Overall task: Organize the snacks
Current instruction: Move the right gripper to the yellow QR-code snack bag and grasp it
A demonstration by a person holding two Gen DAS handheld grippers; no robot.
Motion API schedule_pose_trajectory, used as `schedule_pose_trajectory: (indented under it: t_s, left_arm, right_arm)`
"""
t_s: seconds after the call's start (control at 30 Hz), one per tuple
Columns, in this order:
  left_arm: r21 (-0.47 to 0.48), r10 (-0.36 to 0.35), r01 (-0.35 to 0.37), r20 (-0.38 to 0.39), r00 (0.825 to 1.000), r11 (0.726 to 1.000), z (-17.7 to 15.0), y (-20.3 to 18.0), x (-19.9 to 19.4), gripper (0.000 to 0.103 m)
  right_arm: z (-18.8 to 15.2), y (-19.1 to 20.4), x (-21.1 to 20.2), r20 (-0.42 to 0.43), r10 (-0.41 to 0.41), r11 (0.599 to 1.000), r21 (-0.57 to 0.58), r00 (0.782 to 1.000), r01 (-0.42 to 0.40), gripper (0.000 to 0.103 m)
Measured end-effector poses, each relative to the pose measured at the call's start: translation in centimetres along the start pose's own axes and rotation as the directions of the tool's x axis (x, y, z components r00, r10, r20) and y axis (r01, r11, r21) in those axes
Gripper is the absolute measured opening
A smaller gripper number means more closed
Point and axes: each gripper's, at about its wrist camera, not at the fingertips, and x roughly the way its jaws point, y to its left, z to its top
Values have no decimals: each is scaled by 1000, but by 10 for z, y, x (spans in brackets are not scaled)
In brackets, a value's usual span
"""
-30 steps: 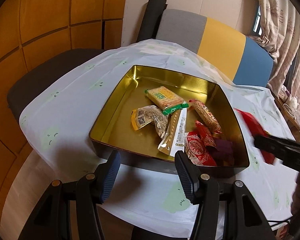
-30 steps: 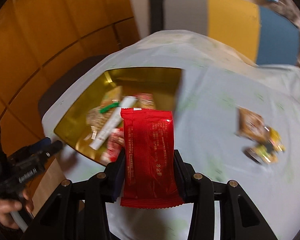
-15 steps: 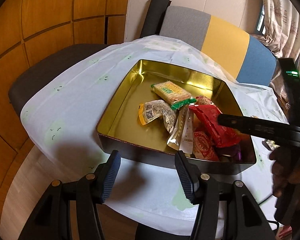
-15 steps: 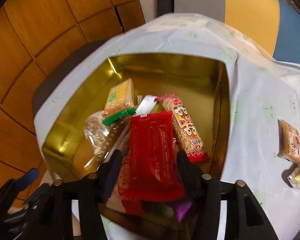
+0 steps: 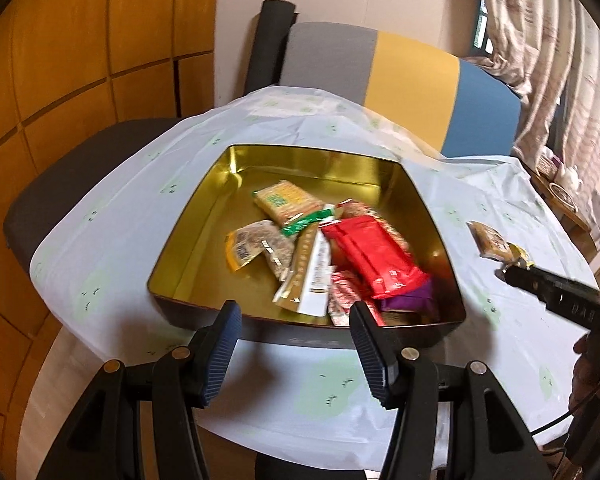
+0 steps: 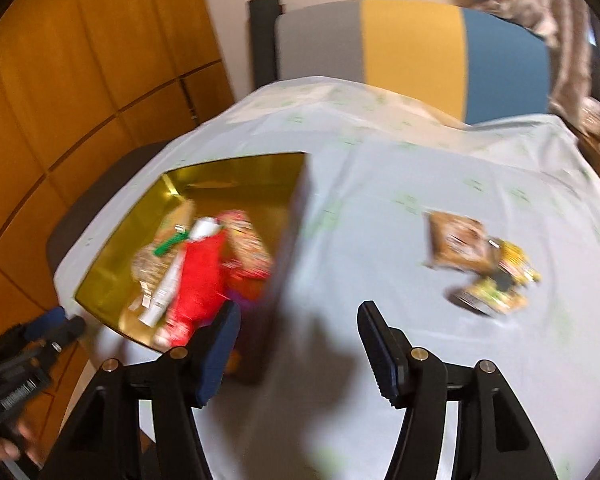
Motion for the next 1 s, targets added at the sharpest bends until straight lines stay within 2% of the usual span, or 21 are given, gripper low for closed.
schedule_pose_trajectory:
  t_s: [0.17,0.27,0.33,0.77,1.0]
  left_arm:
    - [53,-26,26,0,1000,998,0,-20,-2,57]
    - [80,-41,41,-3,999,996,0,-32,-2,57]
    - [102,-51,51,-2,999,993,1,-41,-3,57]
    - [215,-103,111,-50,993,970,-9,-91,3,57]
    - [280,-150,173,-103,983,944,-22,-119,7,57]
  right_arm:
    - [-28,-44,-9,-29,-101,992,71,994,103,63]
    - [-45,-66,-10,-53,-177,978,101,983,182,63]
    - [-57,-84,-12,-75,-200,968,137,977,209,63]
    - [-74,-125,-17,-73,-227,943,233,971,238,63]
    - [-81,-138,-15,-86,-232,933,262,969,247,63]
